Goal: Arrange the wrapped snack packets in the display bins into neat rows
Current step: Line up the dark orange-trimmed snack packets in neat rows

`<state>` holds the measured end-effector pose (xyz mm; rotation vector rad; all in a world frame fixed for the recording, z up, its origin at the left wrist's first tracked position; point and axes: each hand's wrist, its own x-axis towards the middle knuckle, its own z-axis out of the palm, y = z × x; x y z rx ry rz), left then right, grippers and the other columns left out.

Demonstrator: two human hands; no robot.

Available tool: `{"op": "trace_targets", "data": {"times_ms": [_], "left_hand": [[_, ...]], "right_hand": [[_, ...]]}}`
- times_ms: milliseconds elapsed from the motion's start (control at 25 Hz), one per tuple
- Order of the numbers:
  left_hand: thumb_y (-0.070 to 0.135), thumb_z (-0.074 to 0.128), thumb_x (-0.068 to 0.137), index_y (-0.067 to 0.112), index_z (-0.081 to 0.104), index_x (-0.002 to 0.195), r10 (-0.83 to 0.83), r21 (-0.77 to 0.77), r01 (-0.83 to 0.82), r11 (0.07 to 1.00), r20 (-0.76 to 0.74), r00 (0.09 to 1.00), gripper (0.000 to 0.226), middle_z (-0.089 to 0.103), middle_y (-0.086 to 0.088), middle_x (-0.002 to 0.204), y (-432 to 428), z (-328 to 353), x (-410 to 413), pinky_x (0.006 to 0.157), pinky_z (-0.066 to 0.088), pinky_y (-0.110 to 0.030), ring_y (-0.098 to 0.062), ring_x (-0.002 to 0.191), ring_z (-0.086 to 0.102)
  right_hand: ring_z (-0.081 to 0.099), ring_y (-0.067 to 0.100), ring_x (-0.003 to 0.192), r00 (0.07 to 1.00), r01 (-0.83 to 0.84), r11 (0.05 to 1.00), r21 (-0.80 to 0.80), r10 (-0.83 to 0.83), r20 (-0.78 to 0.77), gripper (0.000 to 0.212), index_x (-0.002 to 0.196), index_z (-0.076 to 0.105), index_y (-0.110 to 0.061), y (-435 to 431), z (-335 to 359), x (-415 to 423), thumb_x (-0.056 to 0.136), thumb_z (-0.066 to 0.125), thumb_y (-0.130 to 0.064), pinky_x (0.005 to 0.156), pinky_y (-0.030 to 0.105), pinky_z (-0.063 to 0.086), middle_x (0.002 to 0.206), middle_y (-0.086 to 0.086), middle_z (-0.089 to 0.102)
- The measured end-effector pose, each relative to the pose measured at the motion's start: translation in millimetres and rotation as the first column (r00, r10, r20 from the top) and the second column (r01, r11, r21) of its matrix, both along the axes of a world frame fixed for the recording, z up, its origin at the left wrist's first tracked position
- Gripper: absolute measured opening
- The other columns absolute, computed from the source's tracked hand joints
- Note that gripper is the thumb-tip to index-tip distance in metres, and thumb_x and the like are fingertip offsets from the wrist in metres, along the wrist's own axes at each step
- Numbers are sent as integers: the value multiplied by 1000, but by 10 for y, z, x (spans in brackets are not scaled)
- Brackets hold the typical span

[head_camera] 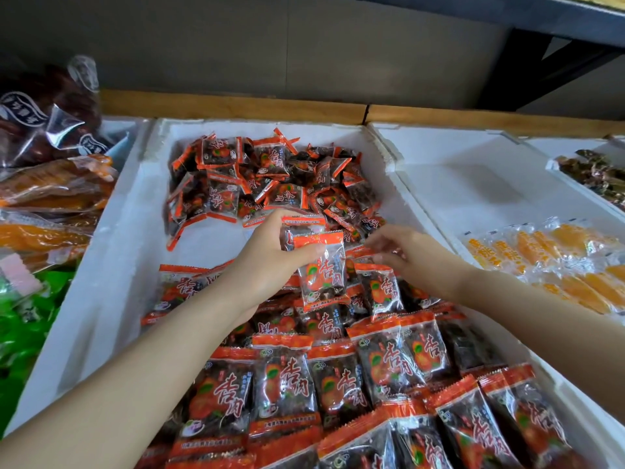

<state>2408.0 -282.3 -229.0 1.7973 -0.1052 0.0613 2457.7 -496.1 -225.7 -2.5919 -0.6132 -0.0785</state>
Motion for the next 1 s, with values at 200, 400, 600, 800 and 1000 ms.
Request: {"op": "trace_targets", "data": {"times_ms": [200,400,600,800,1000], "left_hand": [[18,73,81,25,57,114,15,-36,-14,999,32,999,38,69,5,107,-1,-8,23,97,49,-39,-10,101,64],[33,66,87,30,56,116,27,-66,-28,997,-5,1000,31,63,8,118,20,-2,6,102,40,-38,-11,114,56],[24,52,94,24,50,125,71,-109,-90,990,-168,983,31,51,0,130,75,14,73,111,27,-42,-17,121,46],[17,57,92,28,57,111,56,-32,-64,997,-216,975,22,57,-3,115,98,14,44,104,36,-40,-20,111,53],[25,65,89,20,55,127,53,32,-47,998,-216,975,40,60,-2,112,133,-22,63,96,41,-35,-18,106,55]], "right_hand": [[63,1,83,964,-16,906,422,127,-235,27,116,51,-30,295,220,-322,89,57,-30,81,19,49,94,-7,65],[55,15,68,955,-40,941,335,135,-266,10,88,67,-15,340,254,-248,83,68,-23,68,30,47,77,19,64],[54,15,67,982,-63,998,4,63,-179,16,76,53,-24,287,90,-145,90,61,-20,64,27,43,74,4,60],[50,13,89,994,-65,982,-178,49,-95,16,108,53,-24,320,4,-154,92,57,-22,68,22,33,102,0,57],[45,18,95,985,-141,965,-222,114,-132,19,114,50,-20,379,4,-151,96,50,-15,69,23,28,97,0,50]]}}
